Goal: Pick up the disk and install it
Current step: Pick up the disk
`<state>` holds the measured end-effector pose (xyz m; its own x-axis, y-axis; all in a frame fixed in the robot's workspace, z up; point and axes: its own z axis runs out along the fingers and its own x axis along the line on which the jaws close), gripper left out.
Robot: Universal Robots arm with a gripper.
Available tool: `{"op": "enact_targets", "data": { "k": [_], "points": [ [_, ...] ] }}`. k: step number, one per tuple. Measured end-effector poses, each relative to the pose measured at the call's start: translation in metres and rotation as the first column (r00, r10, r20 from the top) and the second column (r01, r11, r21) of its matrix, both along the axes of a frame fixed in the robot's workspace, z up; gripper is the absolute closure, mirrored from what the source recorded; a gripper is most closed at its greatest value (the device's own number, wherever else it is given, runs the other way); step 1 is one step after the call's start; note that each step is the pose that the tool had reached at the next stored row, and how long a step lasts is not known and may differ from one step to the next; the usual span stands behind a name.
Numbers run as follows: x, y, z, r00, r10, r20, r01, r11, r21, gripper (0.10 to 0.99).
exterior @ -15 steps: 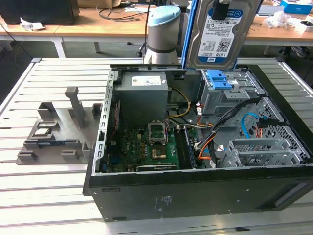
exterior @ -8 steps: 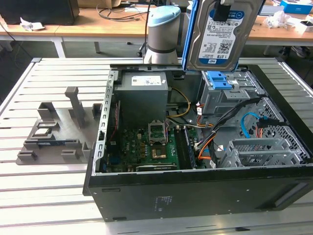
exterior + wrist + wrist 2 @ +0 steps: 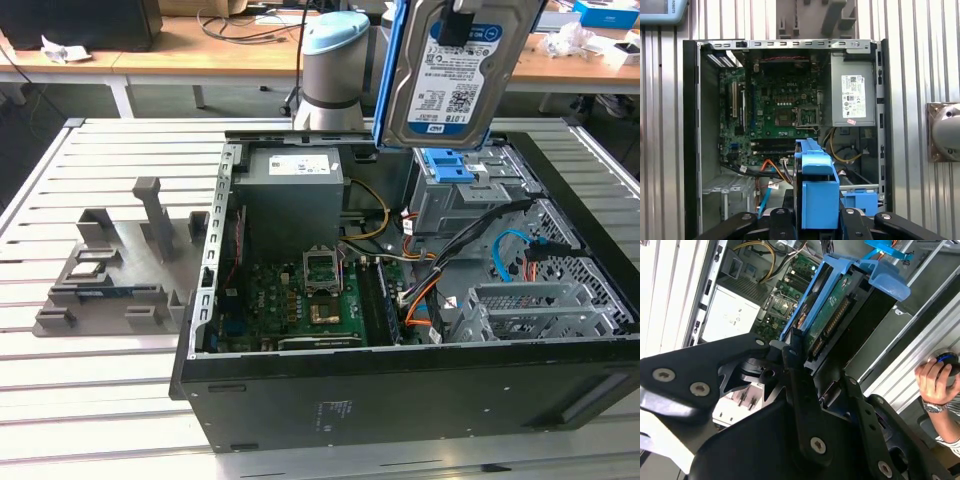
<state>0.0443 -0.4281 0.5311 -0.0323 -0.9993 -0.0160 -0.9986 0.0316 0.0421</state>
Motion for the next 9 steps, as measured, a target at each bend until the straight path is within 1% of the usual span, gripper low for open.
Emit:
{"op": "enact_targets", "data": {
  "k": [1, 9],
  "points": [
    [0.0000, -0.0019, 0.0000, 1.0000, 0.000, 0.0000, 0.000, 1.0000, 0.000, 0.722],
    [0.0001, -0.0084, 0.0000, 1.0000, 0.000, 0.0000, 0.000, 1.0000, 0.000, 0.722]
  ]
}}
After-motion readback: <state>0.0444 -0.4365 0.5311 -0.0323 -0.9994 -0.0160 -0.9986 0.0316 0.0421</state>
